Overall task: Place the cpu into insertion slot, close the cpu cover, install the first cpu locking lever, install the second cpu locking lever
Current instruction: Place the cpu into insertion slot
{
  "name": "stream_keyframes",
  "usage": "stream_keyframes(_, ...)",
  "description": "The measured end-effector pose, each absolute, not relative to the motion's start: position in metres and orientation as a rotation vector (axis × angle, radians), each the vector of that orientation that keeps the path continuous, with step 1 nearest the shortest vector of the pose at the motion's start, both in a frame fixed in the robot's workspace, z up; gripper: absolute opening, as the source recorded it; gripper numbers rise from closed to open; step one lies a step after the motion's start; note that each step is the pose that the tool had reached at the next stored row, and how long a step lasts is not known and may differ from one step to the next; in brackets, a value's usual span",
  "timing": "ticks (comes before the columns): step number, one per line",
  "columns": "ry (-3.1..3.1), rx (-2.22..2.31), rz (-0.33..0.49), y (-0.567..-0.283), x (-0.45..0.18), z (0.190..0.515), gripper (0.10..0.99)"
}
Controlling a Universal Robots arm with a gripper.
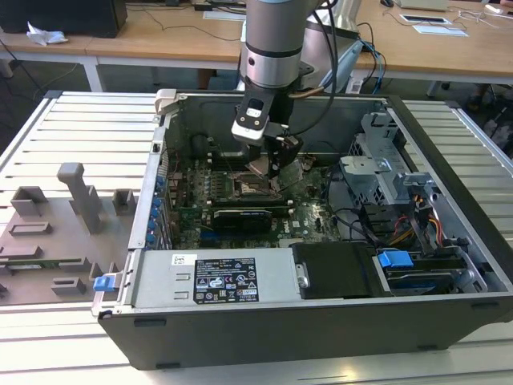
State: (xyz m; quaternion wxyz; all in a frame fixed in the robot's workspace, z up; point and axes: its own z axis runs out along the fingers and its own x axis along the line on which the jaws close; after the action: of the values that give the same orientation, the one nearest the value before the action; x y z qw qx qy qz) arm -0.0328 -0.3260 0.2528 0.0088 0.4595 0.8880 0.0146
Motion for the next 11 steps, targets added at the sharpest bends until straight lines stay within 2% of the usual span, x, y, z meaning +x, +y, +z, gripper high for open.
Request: stream_keyframes(11,2.725,1.523,0.043,-0.326,-0.0328,0.2526,0.541)
